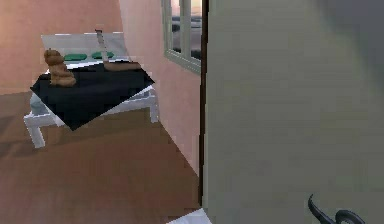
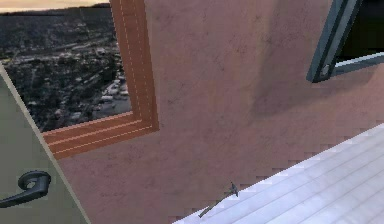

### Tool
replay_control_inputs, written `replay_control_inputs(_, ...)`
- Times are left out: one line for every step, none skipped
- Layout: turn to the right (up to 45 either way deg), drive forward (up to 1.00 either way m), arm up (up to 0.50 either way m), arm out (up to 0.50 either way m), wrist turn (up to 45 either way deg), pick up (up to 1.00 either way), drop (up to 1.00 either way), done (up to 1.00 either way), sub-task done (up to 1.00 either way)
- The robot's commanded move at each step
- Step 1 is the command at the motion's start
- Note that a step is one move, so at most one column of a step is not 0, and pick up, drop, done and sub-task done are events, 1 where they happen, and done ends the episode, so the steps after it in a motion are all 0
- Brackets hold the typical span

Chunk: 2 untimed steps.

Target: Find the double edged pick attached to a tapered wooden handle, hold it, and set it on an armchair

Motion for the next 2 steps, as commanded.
replay_control_inputs(0.0,0.00,0.10,0.00,0.0,0.00,0.00,0.00,0.00)
replay_control_inputs(0.0,0.00,0.00,0.50,0.0,0.00,0.00,0.00,0.00)
